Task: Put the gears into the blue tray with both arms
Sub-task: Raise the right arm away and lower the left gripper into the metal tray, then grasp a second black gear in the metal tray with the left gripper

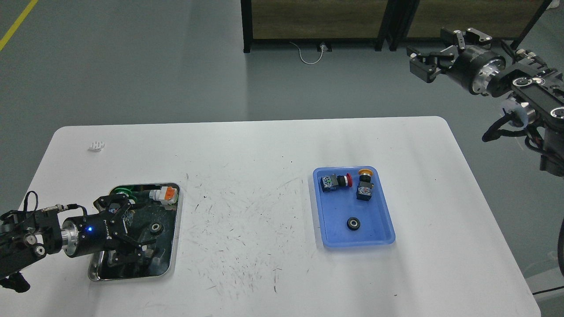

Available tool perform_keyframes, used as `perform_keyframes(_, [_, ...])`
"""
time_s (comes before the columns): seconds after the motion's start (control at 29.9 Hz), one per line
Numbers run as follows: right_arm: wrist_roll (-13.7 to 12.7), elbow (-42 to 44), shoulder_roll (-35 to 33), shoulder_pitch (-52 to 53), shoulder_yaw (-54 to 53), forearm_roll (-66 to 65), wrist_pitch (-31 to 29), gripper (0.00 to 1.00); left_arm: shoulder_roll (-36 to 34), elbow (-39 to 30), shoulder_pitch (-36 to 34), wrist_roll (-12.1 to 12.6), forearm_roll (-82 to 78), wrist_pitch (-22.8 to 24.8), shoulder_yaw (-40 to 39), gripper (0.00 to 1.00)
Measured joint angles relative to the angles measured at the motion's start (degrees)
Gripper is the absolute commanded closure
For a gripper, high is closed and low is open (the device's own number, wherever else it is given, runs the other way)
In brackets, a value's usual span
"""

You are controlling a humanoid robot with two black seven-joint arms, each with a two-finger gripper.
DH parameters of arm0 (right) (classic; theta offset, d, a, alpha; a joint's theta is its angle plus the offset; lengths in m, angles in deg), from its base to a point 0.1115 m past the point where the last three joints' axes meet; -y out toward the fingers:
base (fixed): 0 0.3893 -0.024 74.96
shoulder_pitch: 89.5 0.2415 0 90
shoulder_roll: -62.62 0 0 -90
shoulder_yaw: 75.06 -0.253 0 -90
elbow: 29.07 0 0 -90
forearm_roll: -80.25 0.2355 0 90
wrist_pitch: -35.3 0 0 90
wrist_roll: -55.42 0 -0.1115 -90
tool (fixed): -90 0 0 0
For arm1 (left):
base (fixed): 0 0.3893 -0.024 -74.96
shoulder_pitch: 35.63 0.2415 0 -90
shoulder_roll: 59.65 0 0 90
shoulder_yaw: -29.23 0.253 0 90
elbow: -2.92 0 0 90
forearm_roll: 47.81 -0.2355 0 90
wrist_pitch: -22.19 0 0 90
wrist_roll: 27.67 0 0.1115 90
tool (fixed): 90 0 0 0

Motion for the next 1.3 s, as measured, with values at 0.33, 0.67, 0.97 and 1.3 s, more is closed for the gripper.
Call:
perform_keyframes(0.33, [0.0,0.0,-0.3,-0.3,0.0,0.0,0.0,0.12,2.6,4.2,-1.0,0.0,0.6,0.7,1.4,0.05])
perform_keyframes(0.67, [0.0,0.0,-0.3,-0.5,0.1,0.0,0.0,0.12,2.6,4.2,-2.1,0.0,5.1,5.2,1.0,0.04])
perform_keyframes(0.97, [0.0,0.0,-0.2,-0.6,0.3,0.0,0.0,0.12,3.8,5.9,-1.9,0.0,5.4,6.2,1.5,0.23])
perform_keyframes(1.3, [0.0,0.0,-0.2,-0.5,0.3,0.0,0.0,0.12,3.7,6.3,-1.9,0.0,5.8,9.2,1.4,0.38])
